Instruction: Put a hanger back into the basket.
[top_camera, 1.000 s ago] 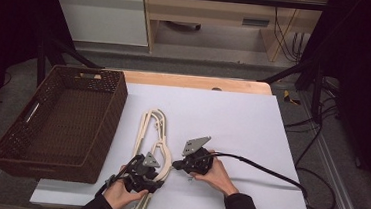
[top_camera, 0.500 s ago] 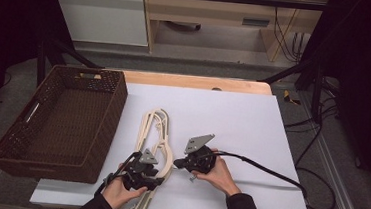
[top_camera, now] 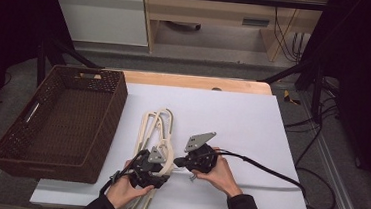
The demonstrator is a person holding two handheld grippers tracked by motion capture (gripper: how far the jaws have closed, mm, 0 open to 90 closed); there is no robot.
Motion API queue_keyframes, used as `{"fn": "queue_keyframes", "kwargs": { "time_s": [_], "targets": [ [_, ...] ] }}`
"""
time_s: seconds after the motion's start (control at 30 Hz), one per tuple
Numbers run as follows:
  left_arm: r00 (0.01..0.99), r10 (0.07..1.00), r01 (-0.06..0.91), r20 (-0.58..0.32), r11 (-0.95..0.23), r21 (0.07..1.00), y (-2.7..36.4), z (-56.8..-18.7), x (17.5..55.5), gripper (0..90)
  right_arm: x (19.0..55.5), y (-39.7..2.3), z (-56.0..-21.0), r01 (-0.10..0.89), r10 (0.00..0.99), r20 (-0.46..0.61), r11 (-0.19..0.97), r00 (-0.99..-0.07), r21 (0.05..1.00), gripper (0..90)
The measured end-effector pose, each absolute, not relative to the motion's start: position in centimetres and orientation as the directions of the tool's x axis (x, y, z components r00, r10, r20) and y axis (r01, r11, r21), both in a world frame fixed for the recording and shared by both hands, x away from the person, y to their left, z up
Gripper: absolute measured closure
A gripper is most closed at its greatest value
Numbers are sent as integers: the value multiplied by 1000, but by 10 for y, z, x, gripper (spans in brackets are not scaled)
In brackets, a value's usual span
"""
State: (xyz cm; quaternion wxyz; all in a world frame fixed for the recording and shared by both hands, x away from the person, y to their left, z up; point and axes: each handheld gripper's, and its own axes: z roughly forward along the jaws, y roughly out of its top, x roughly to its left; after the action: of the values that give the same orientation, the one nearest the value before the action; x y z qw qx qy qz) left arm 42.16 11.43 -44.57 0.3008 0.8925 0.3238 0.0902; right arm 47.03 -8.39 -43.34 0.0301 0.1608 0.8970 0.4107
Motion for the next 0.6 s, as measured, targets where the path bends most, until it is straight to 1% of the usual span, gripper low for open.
{"fn": "queue_keyframes", "kwargs": {
  "time_s": [0.1, 0.2, 0.27, 0.37, 0.53, 0.6],
  "targets": [
    [769, 639, 528, -24, -614, 587, 112, -448, 421, 601, 469, -84, -430, 266, 316, 80, 606, -945, 749, 889],
    [761, 649, 530, -8, -615, 584, 112, -448, 420, 646, 468, -86, -426, 265, 318, 80, 598, -945, 756, 889],
    [762, 647, 535, -20, -613, 581, 112, -446, 419, 668, 467, -87, -424, 267, 321, 81, 591, -944, 761, 888],
    [768, 640, 523, -6, -622, 583, 110, -444, 416, 733, 466, -88, -422, 268, 326, 81, 585, -942, 766, 888],
    [761, 648, 510, 24, -621, 596, 110, -440, 412, 748, 464, -90, -419, 254, 314, 79, 569, -946, 782, 876],
    [758, 651, 506, 35, -622, 597, 110, -439, 411, 751, 463, -92, -414, 253, 310, 87, 549, -947, 797, 833]
  ]
}}
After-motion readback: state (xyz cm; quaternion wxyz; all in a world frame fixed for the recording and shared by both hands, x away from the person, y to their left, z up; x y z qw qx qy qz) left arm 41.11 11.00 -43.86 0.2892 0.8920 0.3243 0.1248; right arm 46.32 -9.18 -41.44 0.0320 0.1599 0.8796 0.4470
